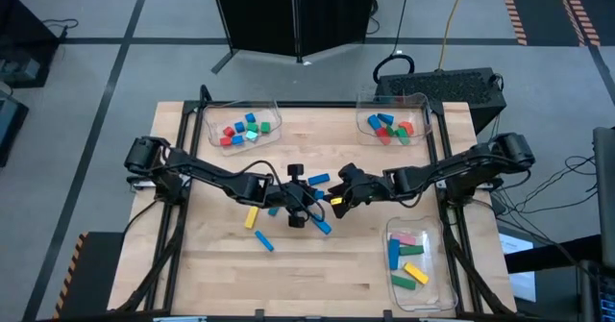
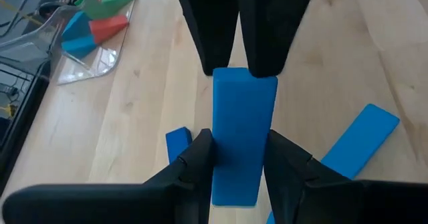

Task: Sort blocks by size
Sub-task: Put the blue rectangular block into the bottom right transparent bin

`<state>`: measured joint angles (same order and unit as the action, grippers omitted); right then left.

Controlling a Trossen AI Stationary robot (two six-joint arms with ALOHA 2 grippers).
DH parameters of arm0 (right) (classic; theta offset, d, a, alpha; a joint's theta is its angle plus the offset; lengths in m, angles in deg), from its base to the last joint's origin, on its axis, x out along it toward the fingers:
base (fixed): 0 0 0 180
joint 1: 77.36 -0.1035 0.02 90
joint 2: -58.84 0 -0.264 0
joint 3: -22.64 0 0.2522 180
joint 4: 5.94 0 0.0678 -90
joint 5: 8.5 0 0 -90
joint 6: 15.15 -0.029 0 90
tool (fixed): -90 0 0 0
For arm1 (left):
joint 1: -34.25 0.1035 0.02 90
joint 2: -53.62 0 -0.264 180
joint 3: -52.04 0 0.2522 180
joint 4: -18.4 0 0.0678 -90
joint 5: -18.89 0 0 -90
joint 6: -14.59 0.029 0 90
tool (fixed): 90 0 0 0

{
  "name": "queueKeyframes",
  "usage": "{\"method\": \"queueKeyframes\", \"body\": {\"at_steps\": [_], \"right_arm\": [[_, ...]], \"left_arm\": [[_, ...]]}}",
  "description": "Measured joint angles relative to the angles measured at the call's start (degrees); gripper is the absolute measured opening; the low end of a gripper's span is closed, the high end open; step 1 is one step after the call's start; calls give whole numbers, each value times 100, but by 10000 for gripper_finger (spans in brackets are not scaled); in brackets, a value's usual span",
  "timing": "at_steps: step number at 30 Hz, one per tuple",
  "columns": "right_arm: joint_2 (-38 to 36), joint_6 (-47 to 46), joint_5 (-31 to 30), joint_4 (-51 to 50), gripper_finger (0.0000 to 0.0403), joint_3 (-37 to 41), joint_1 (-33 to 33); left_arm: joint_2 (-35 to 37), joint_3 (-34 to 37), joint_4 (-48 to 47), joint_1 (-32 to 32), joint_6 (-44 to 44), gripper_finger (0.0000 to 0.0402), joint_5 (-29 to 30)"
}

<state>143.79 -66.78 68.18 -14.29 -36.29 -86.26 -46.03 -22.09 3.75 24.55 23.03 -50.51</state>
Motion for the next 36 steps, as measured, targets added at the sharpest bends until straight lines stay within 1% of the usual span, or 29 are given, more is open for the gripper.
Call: {"method": "queueKeyframes", "body": {"at_steps": [6,8,16,19,24,26,32,36], "right_arm": [[5,26,13,126,178,-4,1],[5,3,17,72,178,-4,0],[5,40,4,52,174,-4,7],[5,148,20,52,150,-4,24],[5,224,36,-13,75,-6,32],[5,251,26,-49,56,-6,37],[5,533,14,-179,50,2,33],[-10,660,-13,-363,49,-4,29]], "left_arm": [[-143,-60,173,41,-56,96,-40],[-154,-58,53,39,-54,96,-42],[-152,-279,60,35,-18,96,-106],[-152,-305,52,39,-15,96,-112],[-152,-307,11,39,-11,96,-85],[-152,-307,-1,41,-10,96,-57],[-149,-307,-21,35,-17,104,-131],[-149,-311,-10,-19,-63,119,49]]}}
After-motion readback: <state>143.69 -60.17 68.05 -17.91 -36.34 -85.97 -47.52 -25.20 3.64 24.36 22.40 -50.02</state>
